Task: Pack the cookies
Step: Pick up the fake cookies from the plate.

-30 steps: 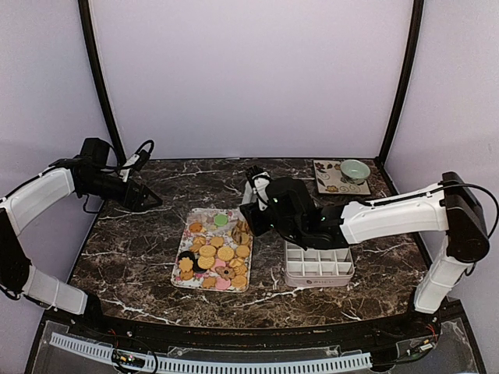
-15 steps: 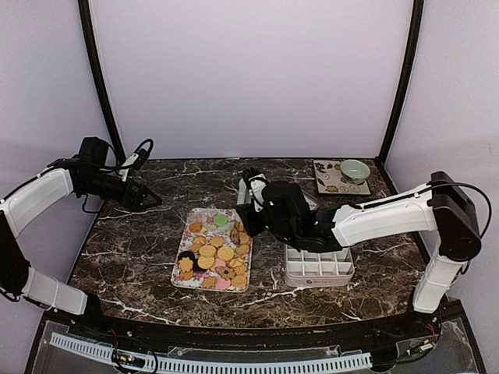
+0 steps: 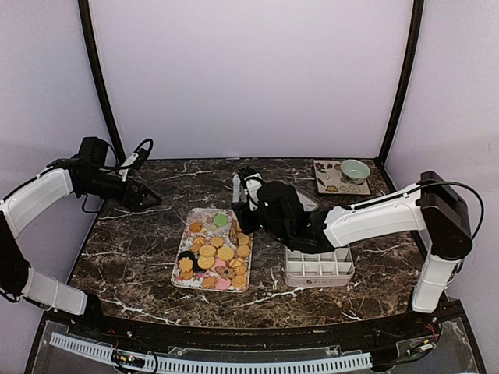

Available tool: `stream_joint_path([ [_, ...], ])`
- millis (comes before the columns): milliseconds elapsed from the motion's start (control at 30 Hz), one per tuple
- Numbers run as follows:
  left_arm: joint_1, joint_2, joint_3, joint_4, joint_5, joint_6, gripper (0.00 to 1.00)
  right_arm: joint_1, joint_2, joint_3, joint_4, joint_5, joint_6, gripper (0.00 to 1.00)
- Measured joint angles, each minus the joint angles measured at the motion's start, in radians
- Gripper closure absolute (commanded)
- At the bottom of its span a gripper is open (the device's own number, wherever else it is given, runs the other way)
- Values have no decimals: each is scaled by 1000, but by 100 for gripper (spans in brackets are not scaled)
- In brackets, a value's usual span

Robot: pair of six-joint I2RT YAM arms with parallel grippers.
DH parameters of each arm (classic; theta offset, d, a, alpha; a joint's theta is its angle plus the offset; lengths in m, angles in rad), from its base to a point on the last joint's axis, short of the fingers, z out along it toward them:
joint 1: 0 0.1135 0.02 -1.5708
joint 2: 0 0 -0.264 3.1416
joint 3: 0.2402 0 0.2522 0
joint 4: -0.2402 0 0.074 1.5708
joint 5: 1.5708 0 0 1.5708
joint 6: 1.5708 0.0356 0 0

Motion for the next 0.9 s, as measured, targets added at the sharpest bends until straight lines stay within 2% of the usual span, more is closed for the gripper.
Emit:
stream_joint_path([
  [167,0,0,0,0,6,0,5,18,-2,-55,24,2,9,53],
  [600,0,0,0,0,17,0,5,54,-27,-93,22,46,48,77],
  [900,0,0,0,0,17,0,5,44,-103,-58,-84,49,-2,82],
])
